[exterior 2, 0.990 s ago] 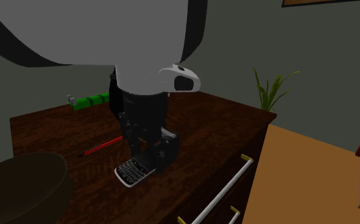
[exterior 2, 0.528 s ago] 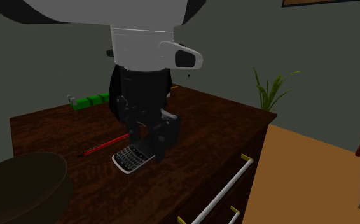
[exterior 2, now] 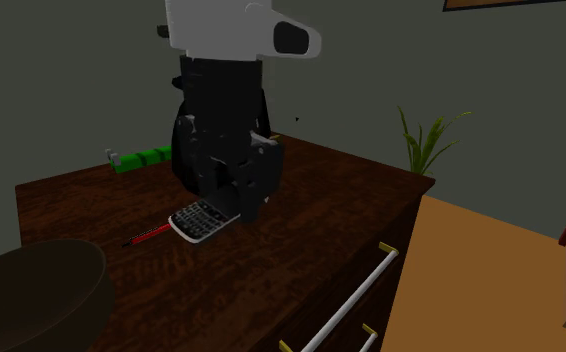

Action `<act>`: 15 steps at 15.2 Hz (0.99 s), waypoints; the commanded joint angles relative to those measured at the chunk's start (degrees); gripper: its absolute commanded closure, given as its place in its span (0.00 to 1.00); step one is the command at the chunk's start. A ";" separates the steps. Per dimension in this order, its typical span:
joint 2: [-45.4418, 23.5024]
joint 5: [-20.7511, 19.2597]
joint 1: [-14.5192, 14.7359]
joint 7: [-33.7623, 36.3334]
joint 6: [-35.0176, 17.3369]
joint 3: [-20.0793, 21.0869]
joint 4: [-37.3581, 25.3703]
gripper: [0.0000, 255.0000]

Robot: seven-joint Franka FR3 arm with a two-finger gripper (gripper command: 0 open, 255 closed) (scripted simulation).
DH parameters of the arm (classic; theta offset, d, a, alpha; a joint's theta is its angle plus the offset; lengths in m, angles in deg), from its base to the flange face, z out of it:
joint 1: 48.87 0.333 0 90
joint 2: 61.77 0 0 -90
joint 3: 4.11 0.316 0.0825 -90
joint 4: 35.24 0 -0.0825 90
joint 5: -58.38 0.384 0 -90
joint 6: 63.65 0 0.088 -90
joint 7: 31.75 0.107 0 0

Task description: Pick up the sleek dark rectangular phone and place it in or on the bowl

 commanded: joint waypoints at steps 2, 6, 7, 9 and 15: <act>0.82 -0.21 0.02 0.32 2.50 0.13 -1.68 1.00; 1.66 -0.41 0.02 0.60 5.60 0.24 -3.96 1.00; 1.84 -0.45 0.02 0.67 6.37 0.26 -4.56 1.00; 2.16 -0.53 0.02 0.79 7.92 0.31 -5.79 1.00; 4.49 -0.31 2.27 6.62 9.06 3.94 -4.83 1.00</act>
